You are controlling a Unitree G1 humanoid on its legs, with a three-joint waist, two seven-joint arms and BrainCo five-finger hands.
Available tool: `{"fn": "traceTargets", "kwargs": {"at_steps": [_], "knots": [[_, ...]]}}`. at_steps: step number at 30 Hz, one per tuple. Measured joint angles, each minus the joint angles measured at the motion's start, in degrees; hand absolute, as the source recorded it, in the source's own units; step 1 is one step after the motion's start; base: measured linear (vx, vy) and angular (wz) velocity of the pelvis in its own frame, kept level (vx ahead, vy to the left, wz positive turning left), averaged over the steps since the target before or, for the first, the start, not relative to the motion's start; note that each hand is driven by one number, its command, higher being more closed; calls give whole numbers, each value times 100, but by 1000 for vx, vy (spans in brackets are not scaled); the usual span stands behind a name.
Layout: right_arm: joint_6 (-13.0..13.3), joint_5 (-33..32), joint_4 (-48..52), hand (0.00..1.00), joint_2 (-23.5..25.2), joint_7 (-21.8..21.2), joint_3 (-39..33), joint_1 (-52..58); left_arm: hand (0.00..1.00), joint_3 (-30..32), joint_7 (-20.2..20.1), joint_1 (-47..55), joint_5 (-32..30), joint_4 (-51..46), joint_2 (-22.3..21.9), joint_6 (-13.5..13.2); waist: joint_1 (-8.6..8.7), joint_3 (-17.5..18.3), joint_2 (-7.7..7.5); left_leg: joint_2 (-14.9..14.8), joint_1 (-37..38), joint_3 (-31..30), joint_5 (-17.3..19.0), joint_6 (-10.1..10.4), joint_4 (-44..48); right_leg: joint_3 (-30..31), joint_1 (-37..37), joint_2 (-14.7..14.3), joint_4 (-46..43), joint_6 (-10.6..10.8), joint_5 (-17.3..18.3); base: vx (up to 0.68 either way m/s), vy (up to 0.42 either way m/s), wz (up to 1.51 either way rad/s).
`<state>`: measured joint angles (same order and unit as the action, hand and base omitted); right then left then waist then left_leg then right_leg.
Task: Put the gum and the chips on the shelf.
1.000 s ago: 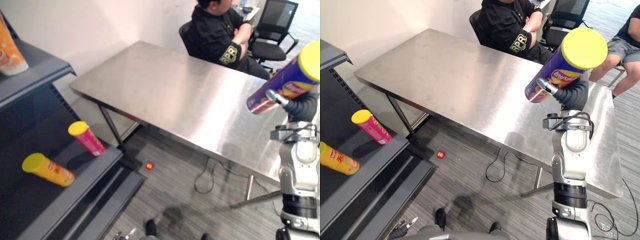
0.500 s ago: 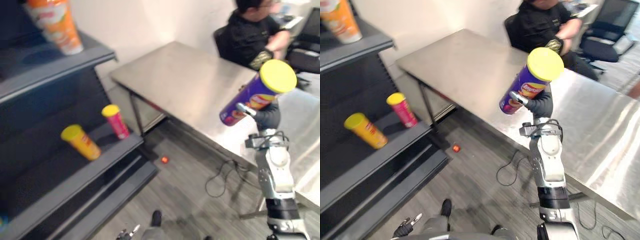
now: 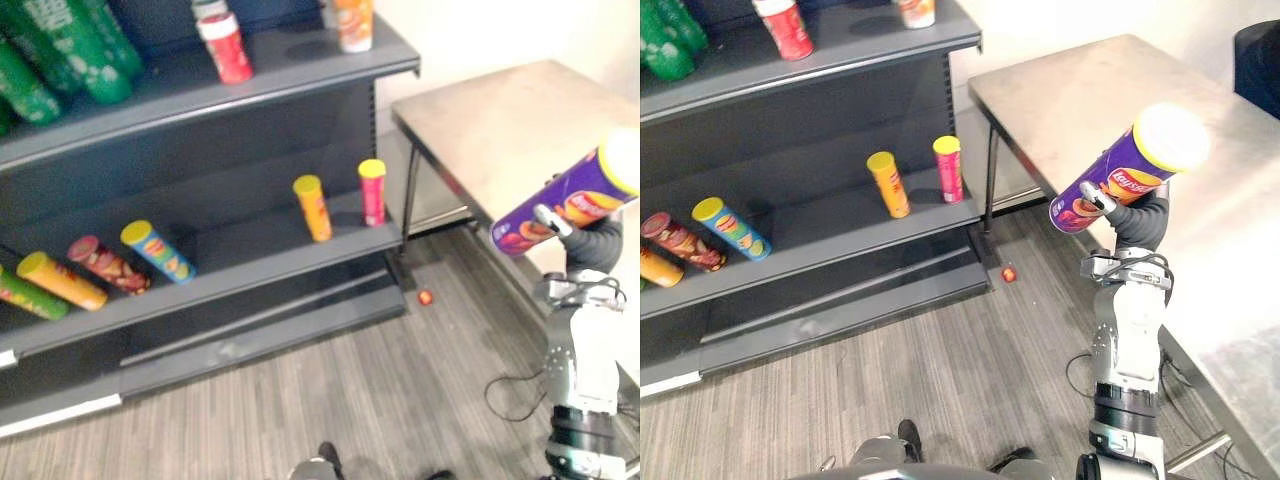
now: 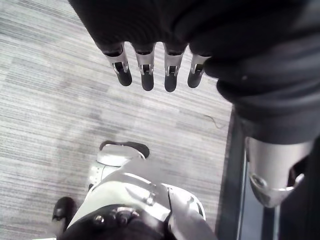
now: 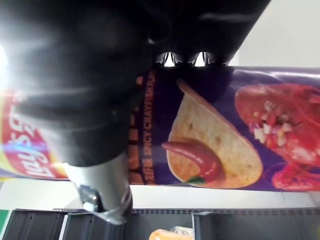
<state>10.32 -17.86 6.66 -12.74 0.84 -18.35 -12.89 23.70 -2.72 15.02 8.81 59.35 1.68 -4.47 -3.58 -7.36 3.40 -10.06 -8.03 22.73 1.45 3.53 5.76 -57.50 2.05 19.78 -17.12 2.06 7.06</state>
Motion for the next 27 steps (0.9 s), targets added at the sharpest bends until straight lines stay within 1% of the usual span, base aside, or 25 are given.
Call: {"fn": "traceTargets", "kwargs": {"at_steps": [1,2,3,4,5,7,8,10,12,13,14,15,20,22,25,27], "knots": [[-12,2,3,100,1,1,-82,9,0,28,8,-76,-27,3,55,-7,29,-69,-133,159,-80,-24,-69,-69,-86,-47,111,231,-243,7,4,-72,203,49],[-12,2,28,100,1,18,-203,23,0,29,21,-162,-62,52,85,2,34,-112,-217,307,-93,-20,-62,-104,-191,-111,158,434,-399,19,-8,-66,207,46],[-12,1,51,100,1,38,-259,39,0,25,23,-190,-68,71,85,3,51,-122,-233,357,-88,20,-51,-125,-219,-151,151,521,-449,42,-24,-34,203,52],[-12,5,136,100,3,108,-360,119,0,0,25,-237,-107,102,83,2,116,-127,-246,464,-78,54,-63,-149,-264,-219,88,689,-525,99,-64,-40,200,51],[-12,16,171,100,15,169,-375,180,0,-40,41,-238,-113,109,100,-2,171,-136,-262,561,-73,33,-49,-221,-257,-238,28,805,-579,159,-104,-36,194,44],[-12,92,191,100,62,174,-360,232,0,-97,51,-257,-112,114,174,-2,172,-164,-325,635,-108,27,3,-290,-182,-223,23,853,-567,199,-166,-12,182,13],[-13,132,191,100,78,174,-356,251,0,-97,55,-268,-110,115,203,-2,168,-174,-341,634,-152,23,31,-316,-123,-224,24,840,-527,209,-193,14,150,3],[-30,171,190,100,165,183,-330,296,0,-96,74,-336,-105,124,320,-1,108,-252,-419,617,-195,39,71,-329,-45,-193,26,752,-332,219,-317,27,84,-5],[-30,225,190,100,195,183,-300,295,0,-96,87,-393,-105,116,335,-6,74,-268,-437,620,-187,43,56,-309,-51,-178,37,690,-201,223,-384,66,53,-6],[-30,227,190,100,196,182,-269,294,0,-96,86,-421,-103,104,325,-10,27,-268,-437,629,-189,50,49,-317,-62,-160,53,678,-168,228,-396,80,41,-3],[-31,227,189,100,197,179,-245,295,0,-96,83,-428,-102,101,324,-20,26,-268,-438,634,-188,49,41,-329,-69,-159,55,677,-166,228,-397,92,28,-1],[-31,227,189,100,199,171,-189,294,0,-96,82,-439,-98,93,325,-39,17,-268,-438,639,-178,35,-22,-384,-125,-160,57,657,-155,229,-396,82,10,3],[-38,229,184,100,200,148,-155,291,0,-91,35,-459,-98,94,297,-37,10,-274,-448,649,-117,-2,-223,-387,-374,-151,47,571,-111,230,-395,92,-18,11],[-39,229,181,100,201,133,-140,291,0,-91,16,-459,-97,93,292,-37,-18,-282,-461,644,-53,-9,-238,-373,-429,-150,-2,546,-92,230,-395,73,-31,2],[-38,232,172,100,202,127,-91,271,0,-92,15,-454,-92,-10,292,-39,-37,-325,-533,645,-17,-19,-236,-359,-456,-149,-41,536,-81,230,-395,52,-24,2],[-38,233,86,100,201,124,61,185,0,-96,17,-457,-73,-118,292,-42,-43,-377,-597,595,-132,-23,-104,-362,-206,-149,-46,539,-82,233,-398,30,-14,-1]]}}
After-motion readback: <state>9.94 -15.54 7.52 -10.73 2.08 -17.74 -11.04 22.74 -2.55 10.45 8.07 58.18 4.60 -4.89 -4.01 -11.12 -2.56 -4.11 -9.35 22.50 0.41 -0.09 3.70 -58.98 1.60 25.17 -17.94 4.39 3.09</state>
